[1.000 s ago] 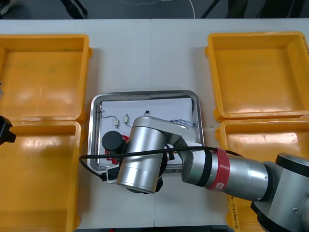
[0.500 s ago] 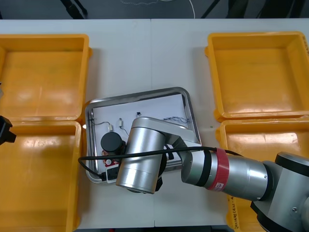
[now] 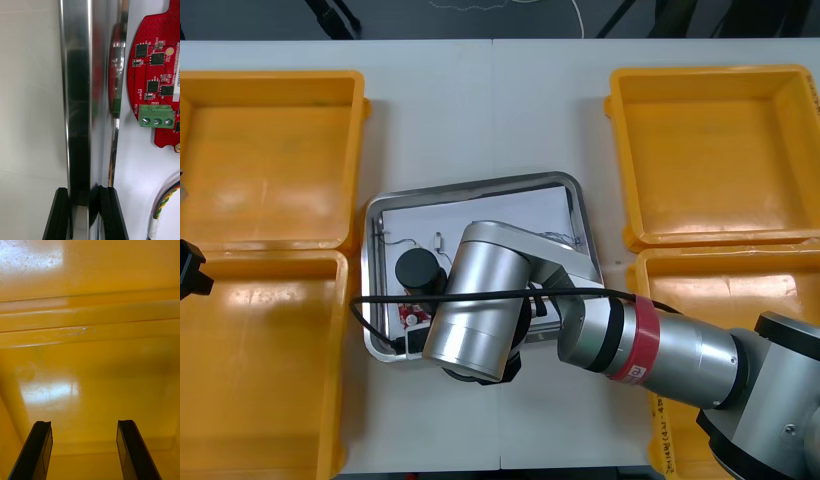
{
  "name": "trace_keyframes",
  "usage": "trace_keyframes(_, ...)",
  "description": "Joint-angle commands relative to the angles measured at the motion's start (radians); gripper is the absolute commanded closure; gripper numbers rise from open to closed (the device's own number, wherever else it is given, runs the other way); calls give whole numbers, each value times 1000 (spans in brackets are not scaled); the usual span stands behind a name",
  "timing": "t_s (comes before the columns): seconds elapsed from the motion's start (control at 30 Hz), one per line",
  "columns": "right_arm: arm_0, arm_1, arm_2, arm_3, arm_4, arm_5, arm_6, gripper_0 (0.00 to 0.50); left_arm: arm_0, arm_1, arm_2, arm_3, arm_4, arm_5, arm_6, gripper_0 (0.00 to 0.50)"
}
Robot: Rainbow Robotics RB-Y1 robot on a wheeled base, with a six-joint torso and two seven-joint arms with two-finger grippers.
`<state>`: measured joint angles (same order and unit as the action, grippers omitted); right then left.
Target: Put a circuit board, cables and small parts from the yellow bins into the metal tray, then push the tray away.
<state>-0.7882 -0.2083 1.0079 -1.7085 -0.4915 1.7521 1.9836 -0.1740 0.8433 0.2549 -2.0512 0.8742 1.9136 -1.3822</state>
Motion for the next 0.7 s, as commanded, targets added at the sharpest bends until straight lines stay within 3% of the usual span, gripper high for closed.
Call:
trace_keyframes(0.03, -31, 24, -64, -16, 7, 36, -9, 500, 19, -7, 30, -4, -9, 6, -61, 0)
trace_keyframes(0.7, -94, 18, -141, -34, 16, 90, -9, 500, 19, -7, 30, -4, -9, 6, -61, 0)
